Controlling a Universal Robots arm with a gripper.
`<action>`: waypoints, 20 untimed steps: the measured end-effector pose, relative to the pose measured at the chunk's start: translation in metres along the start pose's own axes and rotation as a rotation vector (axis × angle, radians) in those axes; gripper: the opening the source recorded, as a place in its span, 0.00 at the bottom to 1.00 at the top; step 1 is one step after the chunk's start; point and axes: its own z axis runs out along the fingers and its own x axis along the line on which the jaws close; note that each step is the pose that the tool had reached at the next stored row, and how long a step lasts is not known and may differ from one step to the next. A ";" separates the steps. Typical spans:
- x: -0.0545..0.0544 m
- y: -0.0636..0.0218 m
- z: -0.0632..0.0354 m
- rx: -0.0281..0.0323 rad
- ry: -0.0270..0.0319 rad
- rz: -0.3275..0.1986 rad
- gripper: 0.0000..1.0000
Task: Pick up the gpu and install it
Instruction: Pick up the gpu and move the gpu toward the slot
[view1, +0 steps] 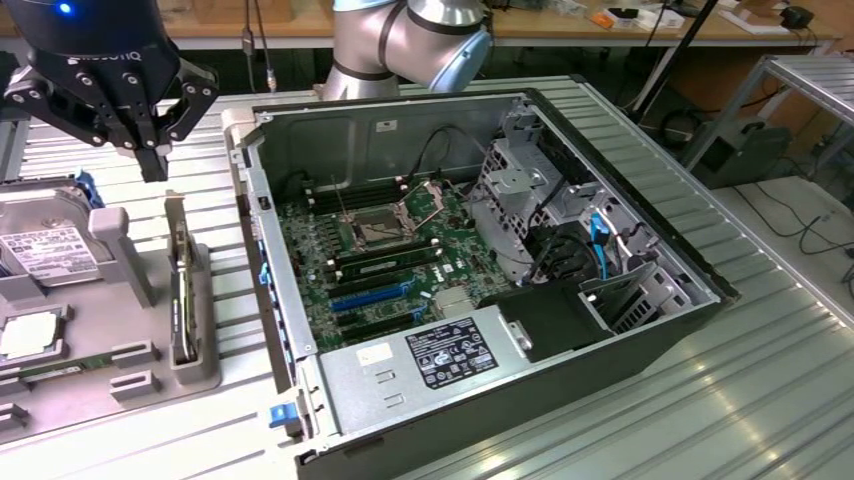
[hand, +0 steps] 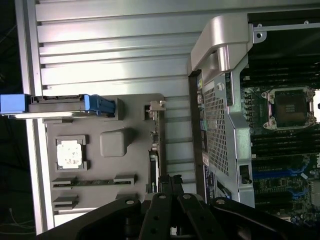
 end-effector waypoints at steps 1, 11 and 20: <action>0.000 0.0000 0.0000 0.0000 0.0000 0.000 0.10; 0.000 0.0000 0.0000 0.0000 0.0000 0.000 0.10; 0.000 0.0000 0.0000 0.0000 0.0000 0.000 0.47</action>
